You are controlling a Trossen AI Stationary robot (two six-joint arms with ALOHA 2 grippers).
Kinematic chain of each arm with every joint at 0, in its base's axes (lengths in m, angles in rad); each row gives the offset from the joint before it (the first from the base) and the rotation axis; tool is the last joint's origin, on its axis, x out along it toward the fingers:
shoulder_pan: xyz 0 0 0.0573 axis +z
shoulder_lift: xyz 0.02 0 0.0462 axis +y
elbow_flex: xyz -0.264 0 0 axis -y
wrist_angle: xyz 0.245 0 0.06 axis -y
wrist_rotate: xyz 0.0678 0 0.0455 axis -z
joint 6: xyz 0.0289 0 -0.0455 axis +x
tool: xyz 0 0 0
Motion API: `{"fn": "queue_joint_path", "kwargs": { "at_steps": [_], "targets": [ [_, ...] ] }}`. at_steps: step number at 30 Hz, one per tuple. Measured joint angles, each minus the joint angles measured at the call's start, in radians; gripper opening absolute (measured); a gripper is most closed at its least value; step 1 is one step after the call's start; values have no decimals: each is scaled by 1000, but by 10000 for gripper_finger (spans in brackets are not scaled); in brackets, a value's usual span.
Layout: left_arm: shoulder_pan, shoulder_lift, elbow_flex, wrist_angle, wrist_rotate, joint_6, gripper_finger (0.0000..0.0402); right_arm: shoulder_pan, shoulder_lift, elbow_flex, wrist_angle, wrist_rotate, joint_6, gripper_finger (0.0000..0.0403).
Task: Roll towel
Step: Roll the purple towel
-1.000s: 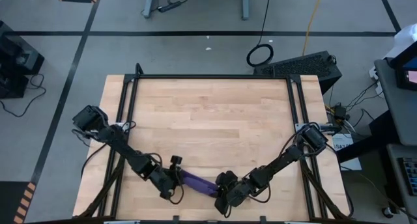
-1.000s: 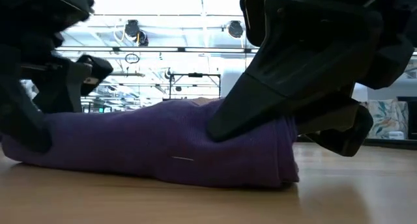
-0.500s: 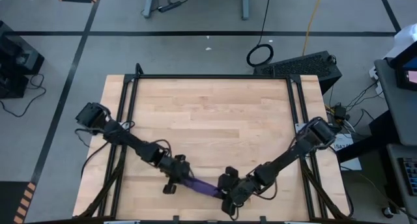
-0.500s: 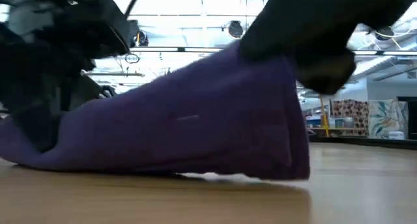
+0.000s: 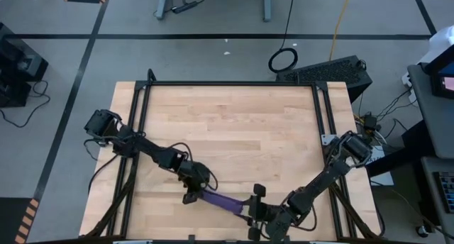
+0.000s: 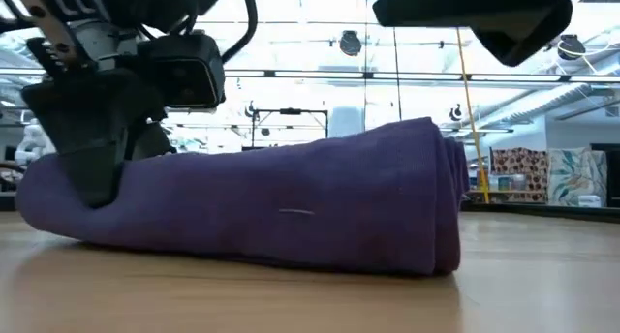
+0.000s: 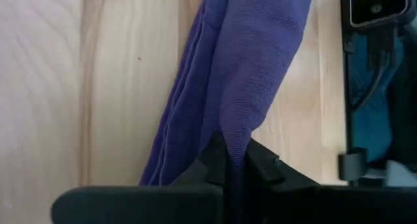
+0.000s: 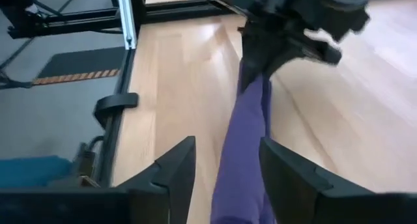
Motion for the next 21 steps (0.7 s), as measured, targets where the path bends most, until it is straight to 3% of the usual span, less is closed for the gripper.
{"fn": "queue_joint_path", "kwargs": {
  "at_steps": [8, 13, 21],
  "targets": [
    [33, 0, 0, 0, 33, -39, 18, -61, 177, -1, 317, 52, -168, 86],
    [34, 0, 0, -4, 36, -39, 18, -116, 222, -1, 350, 42, -162, 13],
    [34, 0, 0, -9, 49, -32, 18, -159, 285, -1, 317, -37, -36, 6]
  ]
}}
